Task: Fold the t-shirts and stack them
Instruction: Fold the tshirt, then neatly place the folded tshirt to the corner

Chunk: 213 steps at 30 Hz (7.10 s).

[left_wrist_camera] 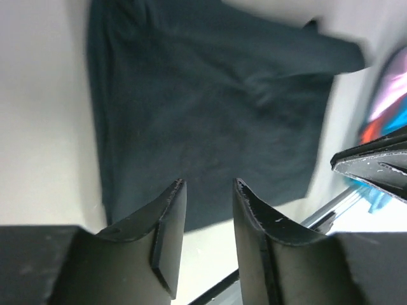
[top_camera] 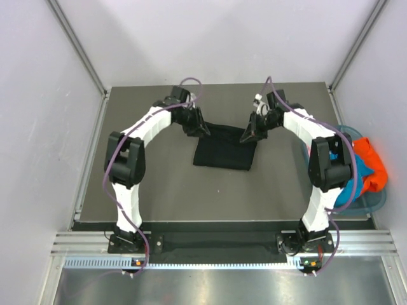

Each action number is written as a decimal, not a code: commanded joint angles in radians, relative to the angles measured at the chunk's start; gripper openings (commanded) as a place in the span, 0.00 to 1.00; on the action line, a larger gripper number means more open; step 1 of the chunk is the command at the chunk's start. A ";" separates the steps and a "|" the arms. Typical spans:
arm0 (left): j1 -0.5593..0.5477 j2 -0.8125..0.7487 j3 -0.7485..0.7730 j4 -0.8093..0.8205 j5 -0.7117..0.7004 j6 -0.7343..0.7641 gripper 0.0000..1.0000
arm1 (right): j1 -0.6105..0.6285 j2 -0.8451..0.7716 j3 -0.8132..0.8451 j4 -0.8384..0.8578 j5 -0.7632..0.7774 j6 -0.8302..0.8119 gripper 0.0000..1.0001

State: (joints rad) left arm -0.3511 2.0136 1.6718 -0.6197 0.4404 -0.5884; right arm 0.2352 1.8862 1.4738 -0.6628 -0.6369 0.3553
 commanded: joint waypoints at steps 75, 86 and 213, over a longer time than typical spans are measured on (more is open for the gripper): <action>-0.108 0.031 -0.371 0.149 -0.072 0.028 0.29 | -0.146 0.349 0.094 0.490 -0.055 0.261 0.12; -0.063 0.023 -0.086 0.234 0.021 -0.005 0.33 | -0.152 0.157 0.169 0.230 0.023 0.094 0.17; 0.054 -0.992 -0.859 -0.049 -0.055 -0.024 0.46 | -0.131 0.234 -0.005 0.401 0.240 -0.047 0.00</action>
State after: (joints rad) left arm -0.2962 1.0016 0.7715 -0.6582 0.3908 -0.6247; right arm 0.0978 2.1056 1.3621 -0.2317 -0.6262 0.4057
